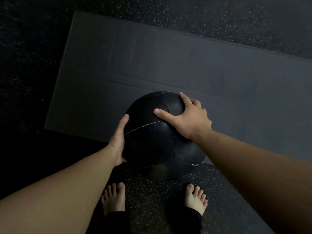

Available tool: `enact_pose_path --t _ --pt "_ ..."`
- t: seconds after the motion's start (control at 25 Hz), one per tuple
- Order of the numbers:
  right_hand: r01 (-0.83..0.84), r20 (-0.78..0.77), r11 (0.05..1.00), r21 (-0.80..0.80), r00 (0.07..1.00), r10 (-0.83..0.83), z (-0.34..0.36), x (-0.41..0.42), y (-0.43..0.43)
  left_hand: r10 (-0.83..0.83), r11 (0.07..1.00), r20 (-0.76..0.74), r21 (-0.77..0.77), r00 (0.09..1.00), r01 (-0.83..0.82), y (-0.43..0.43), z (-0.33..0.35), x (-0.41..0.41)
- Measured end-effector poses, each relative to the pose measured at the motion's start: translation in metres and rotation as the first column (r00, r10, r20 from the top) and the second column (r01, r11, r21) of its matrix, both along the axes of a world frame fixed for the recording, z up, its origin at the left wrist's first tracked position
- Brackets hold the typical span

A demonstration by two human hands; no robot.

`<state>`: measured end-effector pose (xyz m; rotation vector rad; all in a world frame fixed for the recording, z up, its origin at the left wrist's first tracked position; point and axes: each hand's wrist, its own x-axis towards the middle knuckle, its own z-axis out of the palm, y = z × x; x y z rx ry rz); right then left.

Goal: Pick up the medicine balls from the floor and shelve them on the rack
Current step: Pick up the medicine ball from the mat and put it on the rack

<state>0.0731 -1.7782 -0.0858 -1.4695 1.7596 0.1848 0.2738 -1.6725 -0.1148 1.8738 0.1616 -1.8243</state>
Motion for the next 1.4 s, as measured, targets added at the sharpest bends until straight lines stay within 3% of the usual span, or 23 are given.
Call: enact_pose_path --t 0.12,0.16,0.2,0.24,0.28,0.32,0.36,0.4,0.44,0.48,0.52,0.56,0.6,0.76,0.88,1.0,1.2,1.4 --pt "0.032 0.110 0.999 -0.035 0.994 -0.028 0.024 0.029 0.005 -0.019 0.999 0.072 -0.039 0.997 0.022 0.007 0.018 0.041" --pt "0.035 0.158 0.998 -0.050 0.987 -0.026 0.038 0.046 0.004 -0.015 0.989 0.077 0.146 0.997 0.004 -0.004 0.025 0.068" --pt "0.035 0.208 0.997 -0.064 0.978 -0.021 0.054 0.064 0.000 0.102 0.958 -0.008 0.271 0.995 -0.095 0.009 0.027 0.084" --pt "0.035 0.258 0.996 -0.083 0.966 -0.012 0.073 0.082 -0.006 -0.038 0.936 -0.047 0.348 0.998 0.052 0.043 0.027 0.078" --pt "0.030 0.315 0.994 -0.109 0.949 0.006 0.100 0.106 -0.014 -0.346 0.869 -0.007 0.375 0.938 0.323 0.074 0.025 0.069" --pt "0.020 0.367 0.991 -0.135 0.930 0.031 0.131 0.130 -0.022 -0.597 0.749 -0.008 0.351 0.802 0.562 0.100 0.029 0.063" --pt "0.010 0.419 0.986 -0.168 0.906 0.063 0.166 0.156 -0.031 -0.691 0.708 0.072 0.271 0.719 0.653 0.105 0.051 0.078" --pt "-0.009 0.466 0.978 -0.209 0.878 0.107 0.206 0.183 -0.040 -0.645 0.764 0.197 0.186 0.739 0.618 0.081 0.101 0.117" --pt "-0.031 0.505 0.967 -0.254 0.848 0.160 0.249 0.210 -0.046 -0.438 0.888 0.318 0.011 0.841 0.459 0.041 0.177 0.179" --pt "-0.051 0.536 0.952 -0.302 0.817 0.214 0.294 0.236 -0.050 -0.292 0.920 0.385 -0.138 0.876 0.367 0.013 0.265 0.226" --pt "-0.067 0.561 0.934 -0.350 0.784 0.266 0.342 0.260 -0.053 -0.034 0.952 0.451 -0.256 0.892 0.166 -0.001 0.351 0.270" --pt "-0.071 0.587 0.919 -0.388 0.750 0.306 0.385 0.282 -0.053 0.102 0.951 0.543 -0.299 0.833 0.078 0.004 0.420 0.290" --pt "-0.066 0.612 0.901 -0.429 0.712 0.344 0.428 0.302 -0.052 0.262 0.902 0.533 -0.432 0.805 -0.007 0.012 0.480 0.305" --pt "-0.071 0.668 0.806 -0.587 0.520 0.532 0.628 0.381 -0.016 0.628 0.703 0.549 -0.704 0.551 -0.100 0.061 0.689 0.350" --pt "-0.042 0.668 0.726 -0.686 0.360 0.652 0.760 0.434 0.026 0.715 0.658 0.611 -0.752 0.341 -0.034 0.124 0.827 0.374" --pt "0.003 0.626 0.640 -0.768 0.214 0.750 0.867 0.488 0.073 0.800 0.582 0.578 -0.813 0.160 0.024 0.188 0.935 0.398" --pt "0.075 0.574 0.572 -0.817 0.008 0.819 0.989 0.583 0.163 0.867 0.496 0.498 -0.862 -0.011 0.100 0.295 1.054 0.465" --pt "0.072 0.571 0.583 -0.809 -0.138 0.809 1.040 0.674 0.246 0.850 0.525 0.511 -0.839 -0.126 0.142 0.387 1.113 0.527"
